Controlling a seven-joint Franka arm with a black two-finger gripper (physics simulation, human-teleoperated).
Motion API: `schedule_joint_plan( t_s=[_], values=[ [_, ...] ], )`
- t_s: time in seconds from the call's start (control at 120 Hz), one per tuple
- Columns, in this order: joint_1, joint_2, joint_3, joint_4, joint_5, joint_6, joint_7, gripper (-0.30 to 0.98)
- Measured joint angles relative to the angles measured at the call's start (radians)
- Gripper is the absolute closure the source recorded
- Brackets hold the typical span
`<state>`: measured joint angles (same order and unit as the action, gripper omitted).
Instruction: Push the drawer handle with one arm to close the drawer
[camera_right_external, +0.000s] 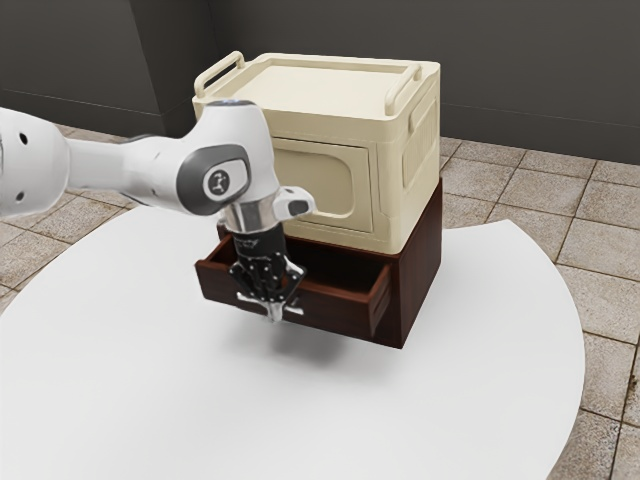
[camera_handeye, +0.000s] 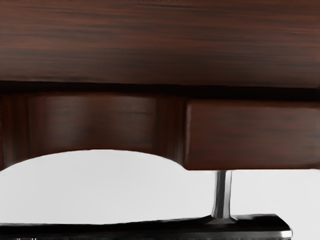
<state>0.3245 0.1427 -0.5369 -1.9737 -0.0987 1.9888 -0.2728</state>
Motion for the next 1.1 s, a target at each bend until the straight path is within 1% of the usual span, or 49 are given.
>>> schedule_joint_plan(
  t_s=[0.3, 0.733, 0.95, 1.1],
  values=[
    [0.008, 0.020, 0.008, 0.010, 0.002, 0.060, 0.020, 0.79],
    [0.012, 0.070, 0.012, 0.058, 0.004, 0.148, 0.094, 0.79],
    [0.037, 0.099, 0.010, 0.077, 0.022, 0.161, 0.313, 0.79],
    [0.038, 0.119, 0.018, 0.102, 0.053, 0.151, 0.422, 0.79]
  ],
)
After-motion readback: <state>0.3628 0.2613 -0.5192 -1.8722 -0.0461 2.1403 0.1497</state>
